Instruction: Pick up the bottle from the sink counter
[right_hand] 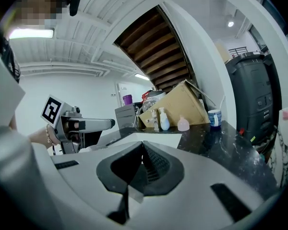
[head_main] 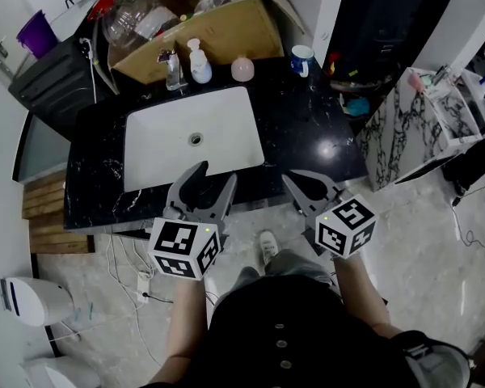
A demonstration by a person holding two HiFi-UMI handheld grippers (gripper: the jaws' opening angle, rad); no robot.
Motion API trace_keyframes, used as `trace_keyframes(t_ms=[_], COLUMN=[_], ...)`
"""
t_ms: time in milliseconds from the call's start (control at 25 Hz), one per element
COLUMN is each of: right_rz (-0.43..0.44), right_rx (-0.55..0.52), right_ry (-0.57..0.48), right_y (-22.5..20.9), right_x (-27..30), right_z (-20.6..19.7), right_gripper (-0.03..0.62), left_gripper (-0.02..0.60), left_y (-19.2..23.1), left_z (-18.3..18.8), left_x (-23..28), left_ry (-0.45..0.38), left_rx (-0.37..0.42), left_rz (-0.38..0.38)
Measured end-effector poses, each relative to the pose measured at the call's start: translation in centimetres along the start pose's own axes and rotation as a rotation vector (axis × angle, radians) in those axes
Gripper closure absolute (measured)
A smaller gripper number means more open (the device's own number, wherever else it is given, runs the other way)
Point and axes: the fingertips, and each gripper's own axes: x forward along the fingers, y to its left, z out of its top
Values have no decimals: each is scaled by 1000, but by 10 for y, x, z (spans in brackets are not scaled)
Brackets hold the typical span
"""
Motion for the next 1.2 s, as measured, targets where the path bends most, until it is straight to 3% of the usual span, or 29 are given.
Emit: trace_keyframes(t_ms=[640, 1200], right_rz=[99, 134], right_rx=[-49, -39], right_ry=[60, 81], right_y=[-69, -89], right_x=[73, 98], right_z=[21, 22], right_gripper=[591, 591], left_gripper=[356, 353], left_y=[27, 47], left_z=[12, 4], left_x=[102, 131], left_ry=[13, 45], left_rx=[-29, -73], left_rz=[10, 29])
